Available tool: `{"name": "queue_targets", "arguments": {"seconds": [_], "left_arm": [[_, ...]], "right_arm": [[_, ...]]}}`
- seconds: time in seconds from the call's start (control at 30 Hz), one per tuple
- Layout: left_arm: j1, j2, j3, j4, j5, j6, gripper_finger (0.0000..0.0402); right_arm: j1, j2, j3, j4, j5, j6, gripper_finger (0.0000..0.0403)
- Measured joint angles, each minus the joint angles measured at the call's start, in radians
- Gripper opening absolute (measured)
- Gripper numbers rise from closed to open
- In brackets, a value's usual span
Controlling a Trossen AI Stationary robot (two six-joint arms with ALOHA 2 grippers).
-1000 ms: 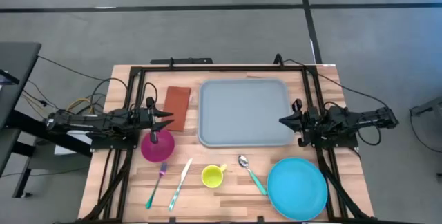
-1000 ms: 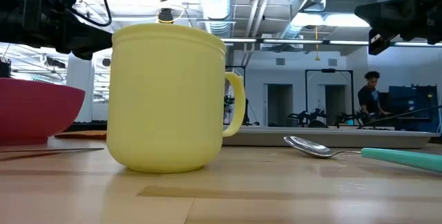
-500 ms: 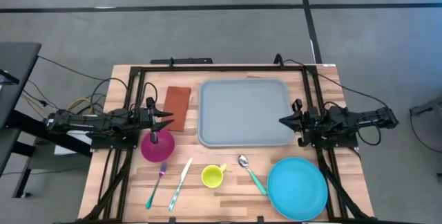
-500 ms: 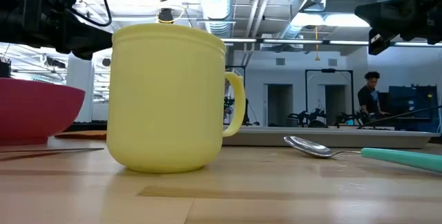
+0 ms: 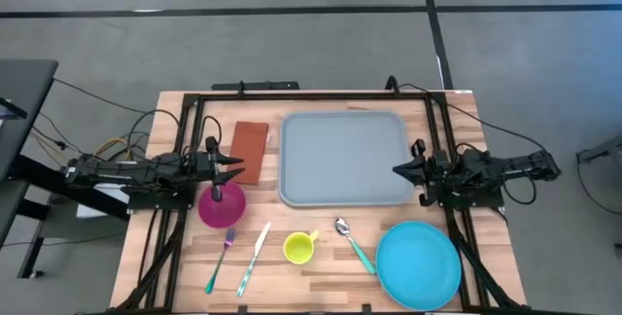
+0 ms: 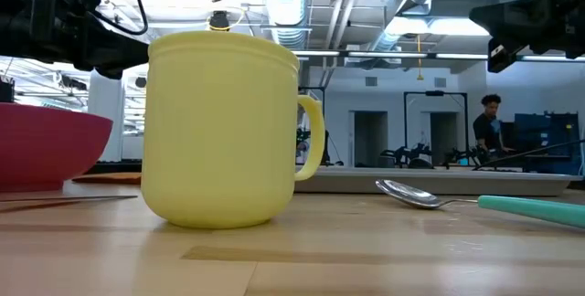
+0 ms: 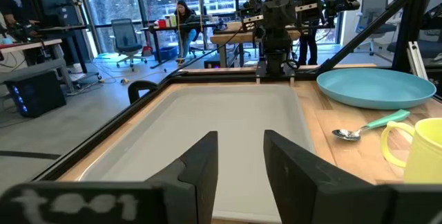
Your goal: Set up tray
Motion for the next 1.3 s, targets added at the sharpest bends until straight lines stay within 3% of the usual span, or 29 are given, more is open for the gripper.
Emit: {"name": "queue_targets", "arguments": {"seconds": [0.93, 1.1, 1.3], "left_arm": [[0.000, 0.000, 0.000, 0.000, 0.000, 0.000, 0.0107], [0.000, 0.000, 0.000, 0.000, 0.001, 0.151, 0.0107], [0.000, 0.000, 0.000, 0.000, 0.001, 0.151, 0.0107]], "right_arm": [[0.000, 0.000, 0.000, 0.000, 0.000, 0.000, 0.0001], [0.000, 0.000, 0.000, 0.000, 0.000, 0.000, 0.0001], [0.000, 0.000, 0.000, 0.000, 0.000, 0.000, 0.0001]]}}
